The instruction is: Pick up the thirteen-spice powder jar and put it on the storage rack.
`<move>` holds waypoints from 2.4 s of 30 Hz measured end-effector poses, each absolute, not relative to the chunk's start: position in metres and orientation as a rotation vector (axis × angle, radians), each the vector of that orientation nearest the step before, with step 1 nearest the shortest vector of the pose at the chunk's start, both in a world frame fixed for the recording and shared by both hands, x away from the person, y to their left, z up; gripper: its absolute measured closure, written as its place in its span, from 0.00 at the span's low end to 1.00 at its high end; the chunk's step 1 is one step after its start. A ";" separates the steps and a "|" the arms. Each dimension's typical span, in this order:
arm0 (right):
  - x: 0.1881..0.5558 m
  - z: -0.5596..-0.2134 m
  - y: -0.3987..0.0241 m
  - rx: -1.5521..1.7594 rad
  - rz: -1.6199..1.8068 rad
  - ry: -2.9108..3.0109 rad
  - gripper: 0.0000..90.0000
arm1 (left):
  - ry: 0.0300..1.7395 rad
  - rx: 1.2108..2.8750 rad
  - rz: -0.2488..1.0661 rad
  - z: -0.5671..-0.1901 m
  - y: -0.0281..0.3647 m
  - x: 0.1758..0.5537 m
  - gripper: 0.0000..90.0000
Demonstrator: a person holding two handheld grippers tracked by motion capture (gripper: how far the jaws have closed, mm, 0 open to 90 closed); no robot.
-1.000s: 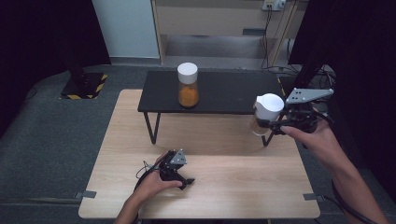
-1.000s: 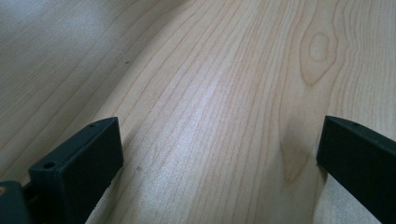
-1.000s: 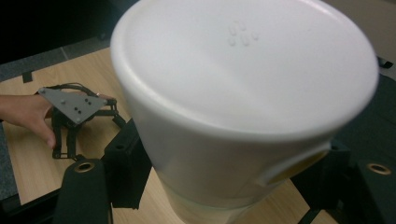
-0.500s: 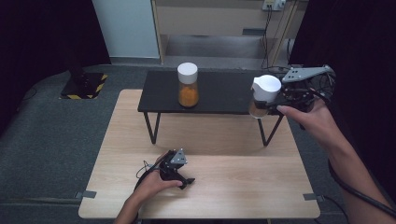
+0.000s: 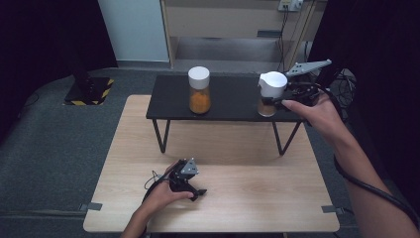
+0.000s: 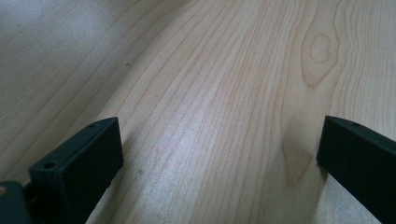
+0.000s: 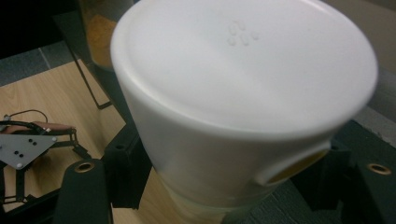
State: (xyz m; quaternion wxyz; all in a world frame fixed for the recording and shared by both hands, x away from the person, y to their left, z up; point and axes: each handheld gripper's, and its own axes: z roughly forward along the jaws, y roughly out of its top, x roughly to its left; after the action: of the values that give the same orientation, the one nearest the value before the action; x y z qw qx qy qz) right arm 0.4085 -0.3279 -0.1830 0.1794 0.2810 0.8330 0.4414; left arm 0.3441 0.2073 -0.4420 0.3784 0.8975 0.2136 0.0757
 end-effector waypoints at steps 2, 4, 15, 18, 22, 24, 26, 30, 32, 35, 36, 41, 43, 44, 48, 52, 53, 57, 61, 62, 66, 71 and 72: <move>0.414 -0.186 -0.326 0.801 1.247 2.357 0.35 | 0.546 2.293 0.194 -0.442 0.207 0.344 0.00; 0.418 -0.189 -0.325 0.809 1.249 2.361 0.35 | 0.547 2.292 0.194 -0.442 0.207 0.344 0.00; 0.433 -0.200 -0.323 0.839 1.269 2.363 0.35 | 0.552 2.296 0.201 -0.441 0.207 0.343 0.00; 0.433 -0.199 -0.323 0.835 1.265 2.366 0.35 | 0.553 2.296 0.201 -0.441 0.207 0.342 0.00; 0.431 -0.201 -0.323 0.828 1.267 2.360 0.34 | 0.553 2.297 0.200 -0.441 0.207 0.343 0.00; 0.431 -0.201 -0.323 0.826 1.268 2.360 0.34 | 0.554 2.296 0.200 -0.441 0.207 0.342 0.00; 0.431 -0.201 -0.323 0.825 1.268 2.358 0.34 | 0.554 2.296 0.200 -0.441 0.207 0.342 0.00; 0.430 -0.202 -0.322 0.823 1.267 2.355 0.34 | 0.554 2.296 0.200 -0.441 0.207 0.342 0.00; 0.430 -0.202 -0.322 0.819 1.256 2.356 0.34 | 0.554 2.296 0.200 -0.441 0.207 0.342 0.00; 0.430 -0.202 -0.322 0.821 1.253 2.355 0.33 | 0.554 2.296 0.200 -0.441 0.207 0.342 0.00; 0.430 -0.202 -0.322 0.822 1.256 2.356 0.33 | 0.554 2.296 0.200 -0.441 0.207 0.342 0.00; 0.429 -0.201 -0.322 0.819 1.245 2.358 0.31 | 0.554 2.297 0.200 -0.441 0.207 0.342 0.00; 0.430 -0.201 -0.322 0.818 1.243 2.359 0.29 | 0.554 2.296 0.200 -0.441 0.207 0.342 0.00; 0.430 -0.200 -0.322 0.820 1.242 2.360 0.28 | 0.554 2.296 0.200 -0.441 0.207 0.342 0.00; 0.430 -0.201 -0.323 0.837 1.240 2.358 0.19 | 0.554 2.297 0.200 -0.441 0.207 0.343 0.00; 0.427 -0.202 -0.326 0.837 1.247 2.354 0.13 | 0.554 2.296 0.200 -0.441 0.207 0.342 0.00; 0.425 -0.202 -0.328 0.837 1.251 2.352 0.13 | 0.554 2.296 0.200 -0.441 0.207 0.342 0.00; 0.420 -0.201 -0.333 0.836 1.257 2.344 0.10 | 0.554 2.296 0.201 -0.441 0.207 0.342 0.00; 0.414 -0.203 -0.338 0.838 1.262 2.336 0.10 | 0.554 2.296 0.200 -0.441 0.207 0.342 0.00; 0.412 -0.203 -0.339 0.839 1.262 2.334 0.10 | 0.554 2.296 0.200 -0.441 0.207 0.342 0.00; 0.404 -0.205 -0.343 0.839 1.265 2.332 0.10 | 0.556 2.296 0.201 -0.441 0.207 0.342 0.00; 0.392 -0.207 -0.349 0.833 1.279 2.325 0.10 | 0.555 2.296 0.201 -0.441 0.207 0.342 0.00; 0.389 -0.208 -0.350 0.833 1.283 2.323 0.10 | 0.556 2.296 0.201 -0.441 0.207 0.342 0.00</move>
State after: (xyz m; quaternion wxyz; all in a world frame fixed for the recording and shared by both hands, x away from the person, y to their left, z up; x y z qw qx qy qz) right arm 0.3893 -0.3502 -0.2076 0.1790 0.2946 0.8217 0.4539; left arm 0.3422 0.2066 -0.4413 0.3759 0.8974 0.2172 0.0786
